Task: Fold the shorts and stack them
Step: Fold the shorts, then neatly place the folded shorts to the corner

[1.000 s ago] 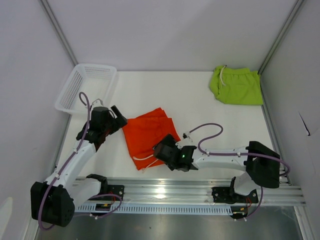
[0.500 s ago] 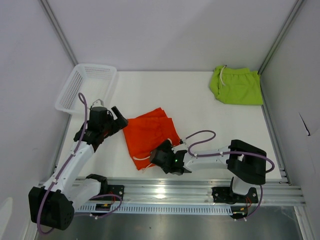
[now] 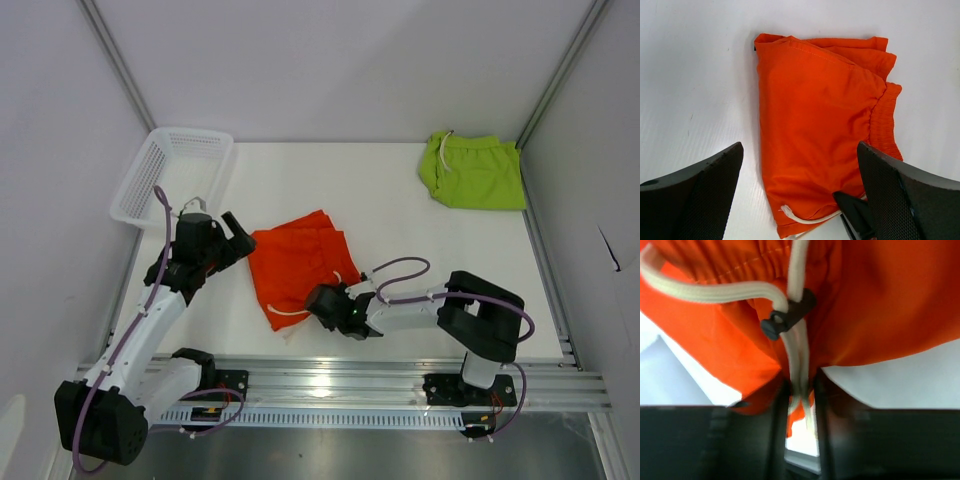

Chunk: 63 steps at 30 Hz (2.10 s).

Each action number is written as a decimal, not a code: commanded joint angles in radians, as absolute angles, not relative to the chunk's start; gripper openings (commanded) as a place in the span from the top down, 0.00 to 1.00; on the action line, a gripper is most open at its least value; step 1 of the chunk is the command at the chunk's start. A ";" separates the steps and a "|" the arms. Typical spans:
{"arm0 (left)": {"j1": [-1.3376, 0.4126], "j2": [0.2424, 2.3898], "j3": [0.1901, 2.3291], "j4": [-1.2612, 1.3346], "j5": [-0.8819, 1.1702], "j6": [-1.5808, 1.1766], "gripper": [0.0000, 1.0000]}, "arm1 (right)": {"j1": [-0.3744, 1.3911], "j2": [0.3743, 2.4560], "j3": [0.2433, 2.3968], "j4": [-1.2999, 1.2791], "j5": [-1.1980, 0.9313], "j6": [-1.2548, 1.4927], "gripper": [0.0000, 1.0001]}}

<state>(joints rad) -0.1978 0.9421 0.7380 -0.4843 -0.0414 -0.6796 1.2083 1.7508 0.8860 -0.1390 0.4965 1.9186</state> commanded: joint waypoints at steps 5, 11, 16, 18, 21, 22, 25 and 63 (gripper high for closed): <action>-0.190 0.934 0.739 -0.477 -0.054 -0.660 0.05 | 1.080 1.614 0.730 -0.060 0.404 1.668 1.00; -0.192 0.956 0.696 -0.393 0.023 -0.666 0.05 | 0.957 1.502 0.794 -0.379 0.368 1.178 1.00; -0.202 1.012 0.652 -0.279 0.090 -0.660 0.04 | 0.711 1.489 0.831 -0.373 0.179 0.738 0.99; -0.221 1.058 0.647 -0.233 0.091 -0.663 0.04 | 0.626 1.511 0.836 -0.313 0.077 0.587 0.91; -0.262 1.135 0.643 -0.170 0.072 -0.664 0.04 | 0.496 1.599 0.906 -0.302 -0.075 0.470 0.61; -0.282 1.156 0.646 -0.154 0.072 -0.664 0.03 | 0.480 1.633 0.989 -0.320 -0.060 0.448 0.57; -0.319 1.253 0.688 -0.103 0.072 -0.658 0.03 | 0.457 1.753 1.147 -0.406 0.000 0.404 0.29; -0.342 1.778 0.976 -0.029 0.256 -0.488 0.02 | 0.380 1.724 0.871 -0.097 -0.196 0.509 0.27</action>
